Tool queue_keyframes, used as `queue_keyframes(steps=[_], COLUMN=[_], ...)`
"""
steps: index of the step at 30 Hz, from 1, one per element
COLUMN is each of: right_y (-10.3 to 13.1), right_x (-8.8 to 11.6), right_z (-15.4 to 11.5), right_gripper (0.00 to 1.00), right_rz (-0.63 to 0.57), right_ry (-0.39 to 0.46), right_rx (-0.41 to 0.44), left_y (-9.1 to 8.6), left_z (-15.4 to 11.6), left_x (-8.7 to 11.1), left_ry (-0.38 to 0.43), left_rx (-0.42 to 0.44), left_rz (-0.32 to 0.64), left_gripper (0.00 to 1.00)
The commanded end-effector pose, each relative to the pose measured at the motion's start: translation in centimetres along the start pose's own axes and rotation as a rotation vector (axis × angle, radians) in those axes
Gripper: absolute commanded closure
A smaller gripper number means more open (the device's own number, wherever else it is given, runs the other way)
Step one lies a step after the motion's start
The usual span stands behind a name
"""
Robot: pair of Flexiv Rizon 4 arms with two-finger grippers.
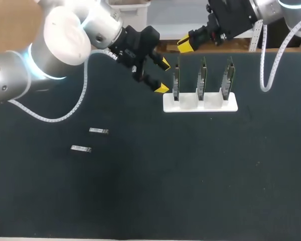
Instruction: Pick up the optical module with the left hand, and insert it into the network port with the right hand.
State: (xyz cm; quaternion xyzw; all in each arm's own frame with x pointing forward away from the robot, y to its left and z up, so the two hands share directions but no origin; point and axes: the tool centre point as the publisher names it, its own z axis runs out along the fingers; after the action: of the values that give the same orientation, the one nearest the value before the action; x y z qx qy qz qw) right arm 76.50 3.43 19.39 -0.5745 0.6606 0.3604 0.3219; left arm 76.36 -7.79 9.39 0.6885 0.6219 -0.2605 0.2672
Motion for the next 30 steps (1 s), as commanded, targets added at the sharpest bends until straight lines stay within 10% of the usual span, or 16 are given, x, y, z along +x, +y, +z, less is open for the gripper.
queue_keyframes(steps=[1,30], right_y=[0.36,0.29], right_x=[0.07,-0.32], right_z=[-0.08,-0.06], right_gripper=[1.0,1.0], right_rz=[0.002,-0.032], right_ry=[-0.002,0.008], right_rx=[0.008,0.023], left_y=[-0.12,-0.16], left_z=[0.05,0.02], left_x=[-0.06,0.05], left_ry=[-0.001,0.005], left_rx=[0.005,-0.013], left_rz=[0.003,-0.009], left_gripper=[0.0,0.0])
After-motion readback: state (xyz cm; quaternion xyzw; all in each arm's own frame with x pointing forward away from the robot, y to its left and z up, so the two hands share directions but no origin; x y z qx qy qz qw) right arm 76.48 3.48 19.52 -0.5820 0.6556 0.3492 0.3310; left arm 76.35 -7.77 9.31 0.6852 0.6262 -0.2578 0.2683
